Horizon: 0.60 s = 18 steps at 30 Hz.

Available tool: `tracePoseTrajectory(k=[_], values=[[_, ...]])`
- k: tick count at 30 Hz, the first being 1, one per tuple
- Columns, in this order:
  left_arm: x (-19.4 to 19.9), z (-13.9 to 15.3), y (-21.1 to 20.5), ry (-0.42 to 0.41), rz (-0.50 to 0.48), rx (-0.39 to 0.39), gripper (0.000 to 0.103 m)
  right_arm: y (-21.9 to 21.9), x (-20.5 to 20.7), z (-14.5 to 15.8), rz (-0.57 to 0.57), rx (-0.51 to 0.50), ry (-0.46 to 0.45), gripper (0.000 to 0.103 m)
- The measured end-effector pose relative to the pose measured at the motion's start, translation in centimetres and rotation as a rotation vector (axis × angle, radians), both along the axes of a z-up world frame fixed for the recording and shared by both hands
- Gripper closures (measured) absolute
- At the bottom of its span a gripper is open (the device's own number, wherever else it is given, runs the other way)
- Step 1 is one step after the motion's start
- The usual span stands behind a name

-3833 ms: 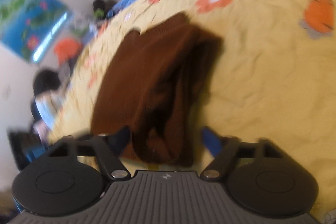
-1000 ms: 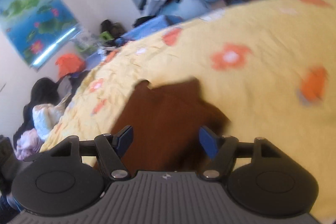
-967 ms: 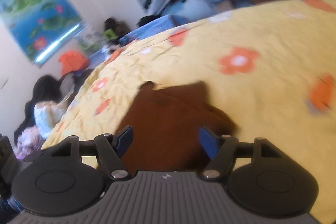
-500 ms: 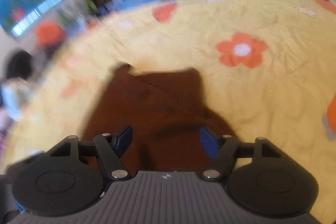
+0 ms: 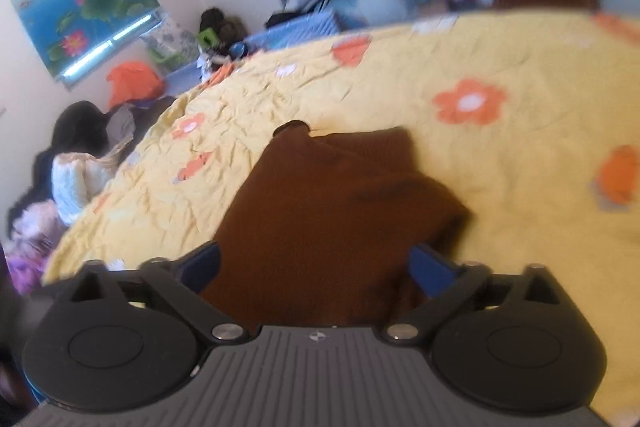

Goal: Fold small clothes
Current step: 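Open both tools and lift them away from the folded sweater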

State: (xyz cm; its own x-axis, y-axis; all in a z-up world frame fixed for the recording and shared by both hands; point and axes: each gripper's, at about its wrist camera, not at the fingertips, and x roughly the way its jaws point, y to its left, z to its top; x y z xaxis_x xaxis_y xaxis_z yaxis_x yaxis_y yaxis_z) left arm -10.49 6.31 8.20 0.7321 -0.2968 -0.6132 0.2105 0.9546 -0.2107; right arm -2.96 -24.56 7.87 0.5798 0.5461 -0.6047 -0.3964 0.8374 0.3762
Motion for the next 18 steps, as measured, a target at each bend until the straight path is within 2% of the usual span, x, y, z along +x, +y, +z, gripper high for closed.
tracePoseTrajectory(k=[2,6,8,9,10,12,14,16,18], values=[[-1.5,-0.2,0.5,0.001,0.031,0.041,0.016,-0.4,-3.0,-1.1,-0.018,-0.068,-0.003,0.000],[-3.2,0.1,1.6,-0.067,0.079,0.259,0.016,0.0,-7.3,-5.0,-0.059,-0.291,0.022,0.000],[-3.4,1.1,2.4,-0.156,0.104,0.384,0.016,0.3,-8.2,-6.4,-0.059,-0.352,0.048,0.000],[-3.3,1.7,2.9,-0.212,0.140,0.433,0.016,0.5,-8.6,-6.7,-0.060,-0.372,0.025,0.000],[-2.9,2.8,3.6,-0.258,0.177,0.453,0.016,0.7,-8.9,-6.8,-0.061,-0.389,0.011,0.000],[-1.9,4.7,5.0,-0.304,0.211,0.393,0.013,1.1,-8.8,-7.0,-0.073,-0.401,0.011,0.000],[-1.6,5.9,5.9,-0.327,0.198,0.249,0.009,1.4,-8.6,-7.0,-0.096,-0.395,0.014,0.000],[-1.4,5.3,5.8,-0.344,0.166,0.119,0.003,1.7,-8.2,-7.1,-0.111,-0.387,0.005,0.000],[-1.1,3.6,4.8,-0.306,0.165,0.096,0.003,2.0,-7.7,-7.4,-0.116,-0.388,-0.022,0.000]])
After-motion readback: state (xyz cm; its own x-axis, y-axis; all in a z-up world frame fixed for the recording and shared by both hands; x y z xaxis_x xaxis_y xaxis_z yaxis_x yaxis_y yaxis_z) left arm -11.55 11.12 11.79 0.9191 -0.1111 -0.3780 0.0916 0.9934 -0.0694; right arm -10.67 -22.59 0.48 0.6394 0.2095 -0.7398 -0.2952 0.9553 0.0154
